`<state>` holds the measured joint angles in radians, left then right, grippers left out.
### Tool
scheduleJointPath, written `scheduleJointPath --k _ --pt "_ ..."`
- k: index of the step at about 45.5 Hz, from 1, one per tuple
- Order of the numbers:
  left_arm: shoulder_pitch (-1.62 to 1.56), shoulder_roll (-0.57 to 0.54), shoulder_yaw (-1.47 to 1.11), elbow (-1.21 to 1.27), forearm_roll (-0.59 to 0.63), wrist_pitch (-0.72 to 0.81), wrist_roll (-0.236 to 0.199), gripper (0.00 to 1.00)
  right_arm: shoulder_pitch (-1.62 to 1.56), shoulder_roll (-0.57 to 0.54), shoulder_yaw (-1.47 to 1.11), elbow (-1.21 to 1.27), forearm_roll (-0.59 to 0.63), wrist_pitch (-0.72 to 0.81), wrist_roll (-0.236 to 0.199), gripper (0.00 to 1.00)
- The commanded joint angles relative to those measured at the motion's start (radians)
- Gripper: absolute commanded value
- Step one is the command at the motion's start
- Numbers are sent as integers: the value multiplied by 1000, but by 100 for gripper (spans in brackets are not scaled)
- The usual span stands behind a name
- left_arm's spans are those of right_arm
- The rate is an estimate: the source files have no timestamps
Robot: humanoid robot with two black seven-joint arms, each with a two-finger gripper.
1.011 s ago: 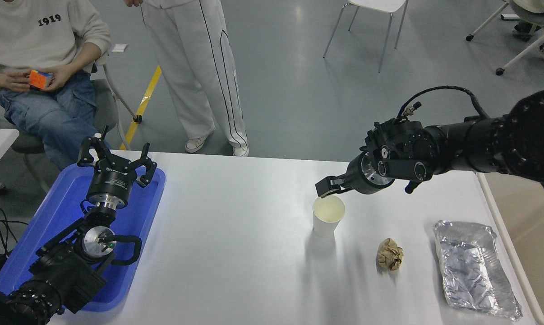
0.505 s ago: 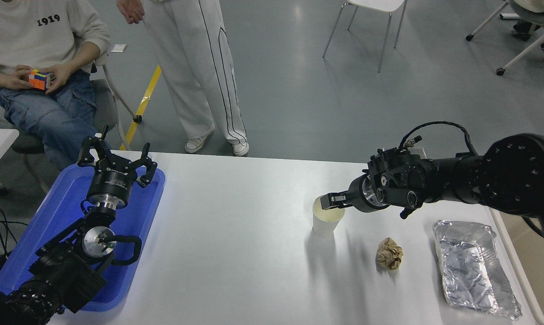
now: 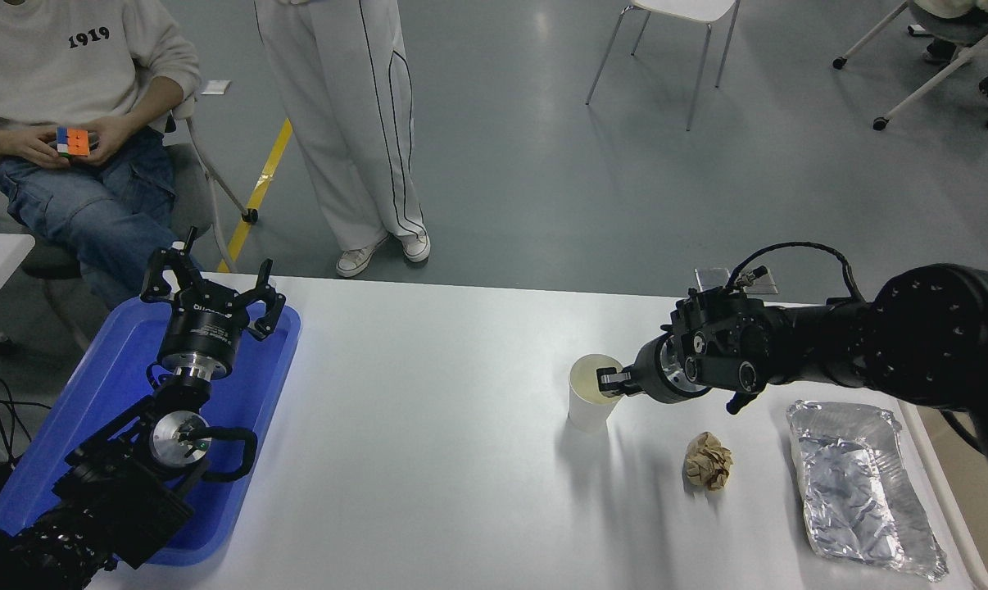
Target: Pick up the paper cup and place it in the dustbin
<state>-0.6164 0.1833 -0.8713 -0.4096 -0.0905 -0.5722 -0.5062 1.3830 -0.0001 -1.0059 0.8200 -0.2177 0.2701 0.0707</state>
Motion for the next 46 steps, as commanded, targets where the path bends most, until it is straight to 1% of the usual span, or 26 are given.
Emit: scheduleJointPath --k 1,8,19,23,32,42,46 --pt "0 1 0 0 0 0 0 100 11 0 7 1 58 40 0 0" --pt "0 -1 0 0 0 0 0 100 34 0 -10 11 58 51 0 0" --pt "1 1 0 -2 0 0 0 100 198 -29 -63 151 52 115 1 0" --pt "0 1 0 -2 0 0 0 100 257 -43 -91 186 46 164 3 0" --pt "1 1 0 -2 0 0 0 100 441 -75 -140 286 40 326 4 0" --pt "1 1 0 -2 0 0 0 100 591 -84 -172 317 40 507 4 0" --pt "1 1 0 -2 0 0 0 100 636 -106 -172 320 38 515 4 0"
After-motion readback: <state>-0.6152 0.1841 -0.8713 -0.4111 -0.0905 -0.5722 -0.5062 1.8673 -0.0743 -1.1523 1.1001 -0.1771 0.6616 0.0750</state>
